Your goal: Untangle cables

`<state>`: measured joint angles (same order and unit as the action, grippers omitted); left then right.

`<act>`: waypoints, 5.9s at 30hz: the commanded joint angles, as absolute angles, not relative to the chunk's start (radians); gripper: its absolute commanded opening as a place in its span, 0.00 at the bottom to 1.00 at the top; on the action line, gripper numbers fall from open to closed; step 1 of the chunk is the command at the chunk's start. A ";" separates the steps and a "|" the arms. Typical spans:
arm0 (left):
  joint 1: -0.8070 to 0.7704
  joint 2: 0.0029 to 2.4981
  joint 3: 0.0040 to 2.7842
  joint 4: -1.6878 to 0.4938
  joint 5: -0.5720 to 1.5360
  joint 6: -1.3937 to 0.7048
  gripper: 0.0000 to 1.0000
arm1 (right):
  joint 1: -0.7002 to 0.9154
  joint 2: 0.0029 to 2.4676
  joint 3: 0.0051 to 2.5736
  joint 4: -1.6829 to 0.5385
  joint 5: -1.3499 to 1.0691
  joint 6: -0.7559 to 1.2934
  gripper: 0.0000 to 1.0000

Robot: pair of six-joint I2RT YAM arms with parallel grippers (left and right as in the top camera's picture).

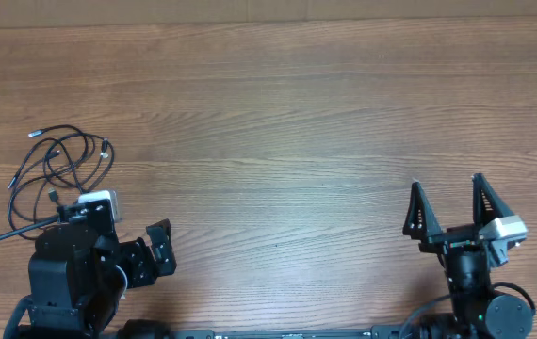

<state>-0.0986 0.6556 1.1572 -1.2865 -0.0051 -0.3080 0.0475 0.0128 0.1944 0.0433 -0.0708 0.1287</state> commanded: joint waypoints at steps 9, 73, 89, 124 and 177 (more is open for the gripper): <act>-0.107 0.654 1.152 -1.283 -0.019 -0.315 1.00 | 0.043 0.003 0.008 0.185 -0.035 0.117 1.00; -0.105 0.331 0.725 -0.979 -0.036 -0.248 1.00 | 0.044 0.016 0.008 -0.083 -0.030 0.077 1.00; -0.047 0.004 0.173 -0.102 0.185 0.052 1.00 | 0.044 0.016 0.008 -0.083 -0.030 0.077 1.00; -0.045 0.002 0.005 -0.055 0.208 0.098 1.00 | 0.044 0.016 0.008 -0.083 -0.030 0.077 1.00; -0.045 0.004 0.005 -0.056 0.208 0.098 1.00 | 0.044 0.016 0.008 -0.083 -0.030 0.077 1.00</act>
<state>-0.0513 0.0120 0.0082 -0.0544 0.2131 0.0856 0.0471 0.0170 0.0181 -0.0895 -0.0437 0.0811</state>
